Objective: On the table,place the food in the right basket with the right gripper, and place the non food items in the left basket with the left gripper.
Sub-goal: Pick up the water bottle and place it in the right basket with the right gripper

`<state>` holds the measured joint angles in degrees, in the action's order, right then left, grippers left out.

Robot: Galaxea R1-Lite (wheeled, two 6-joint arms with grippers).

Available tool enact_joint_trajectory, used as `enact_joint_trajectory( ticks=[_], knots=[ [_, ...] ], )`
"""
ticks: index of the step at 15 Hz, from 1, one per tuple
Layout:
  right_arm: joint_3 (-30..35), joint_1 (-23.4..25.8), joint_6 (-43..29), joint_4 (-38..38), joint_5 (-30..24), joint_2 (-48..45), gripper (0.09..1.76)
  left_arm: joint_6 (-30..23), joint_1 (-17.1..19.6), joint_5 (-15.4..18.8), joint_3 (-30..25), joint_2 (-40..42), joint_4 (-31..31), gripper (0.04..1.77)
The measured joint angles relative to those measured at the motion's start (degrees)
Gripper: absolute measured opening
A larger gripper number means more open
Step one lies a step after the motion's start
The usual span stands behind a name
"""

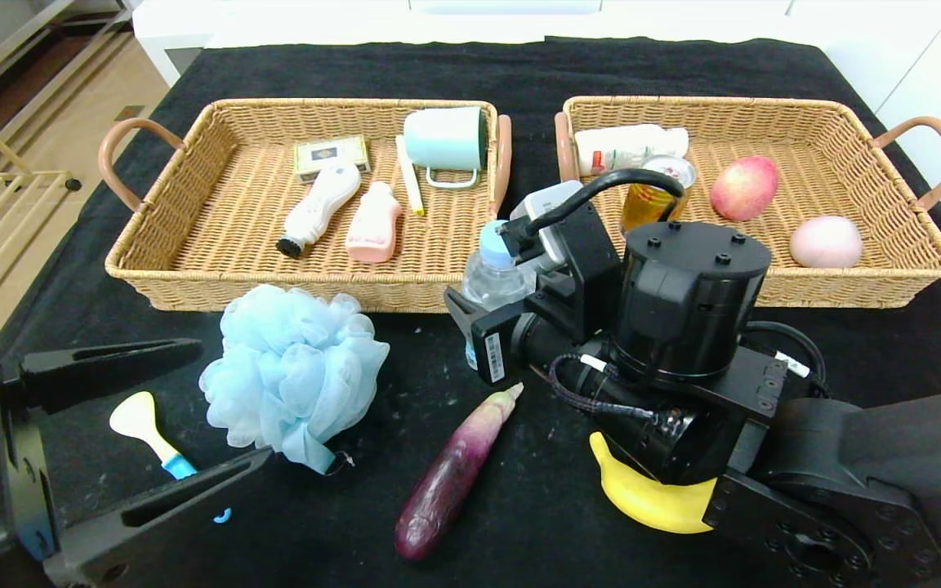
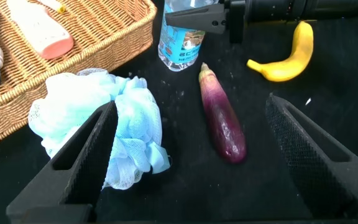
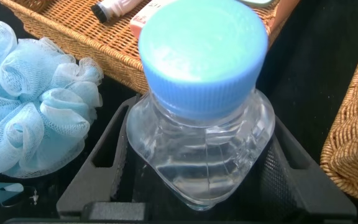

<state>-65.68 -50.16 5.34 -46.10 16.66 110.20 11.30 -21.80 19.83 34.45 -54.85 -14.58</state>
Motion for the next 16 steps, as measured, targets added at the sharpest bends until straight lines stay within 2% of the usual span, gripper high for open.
enact_joint_trajectory(
  ticks=[11, 16],
  knots=[
    [1.33, -0.55, -0.28, 1.38, -0.38, -3.06, 1.13, 0.27, -0.06, 0.00, -0.30, -0.46, 0.09, 1.72],
    [4.96, -0.49, -1.29, 7.85, -0.24, -10.35, 1.13, 0.30, -0.09, 0.00, -0.50, -1.11, -0.16, 1.72]
  ],
)
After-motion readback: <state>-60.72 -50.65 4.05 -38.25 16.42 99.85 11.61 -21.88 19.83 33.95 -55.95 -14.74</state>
